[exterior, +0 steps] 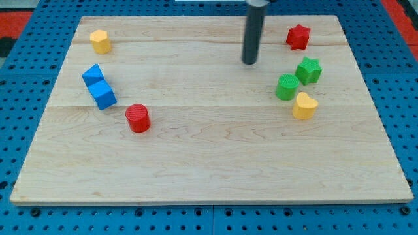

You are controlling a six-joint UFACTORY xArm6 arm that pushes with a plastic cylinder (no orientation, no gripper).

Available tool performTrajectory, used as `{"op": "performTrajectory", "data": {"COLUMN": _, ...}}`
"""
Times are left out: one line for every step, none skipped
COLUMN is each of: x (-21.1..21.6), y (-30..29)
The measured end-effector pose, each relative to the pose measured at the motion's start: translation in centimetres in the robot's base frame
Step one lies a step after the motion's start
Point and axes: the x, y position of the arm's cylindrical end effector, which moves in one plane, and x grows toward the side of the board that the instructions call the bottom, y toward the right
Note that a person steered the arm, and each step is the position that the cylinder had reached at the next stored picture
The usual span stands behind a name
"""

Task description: Push the red circle towards the bottom center of the board

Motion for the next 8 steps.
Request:
{"op": "performTrajectory", "data": {"x": 3.2, "y": -5.3}}
{"op": "performTrajectory", "data": {"x": 6.6, "y": -9.9}}
{"op": "performTrajectory", "data": {"x": 8.5, "y": -13.3}}
{"op": "performTrajectory", "data": {"x": 10.2, "y": -15.6}}
{"op": "performTrajectory", "data": {"x": 10.9, "y": -19.0}}
{"op": "performTrajectory", "data": {"x": 12.4, "y": -19.2}}
{"op": "performTrajectory", "data": {"x": 13.2, "y": -19.0}}
{"op": "performTrajectory", "data": {"x": 13.4, "y": -19.1}}
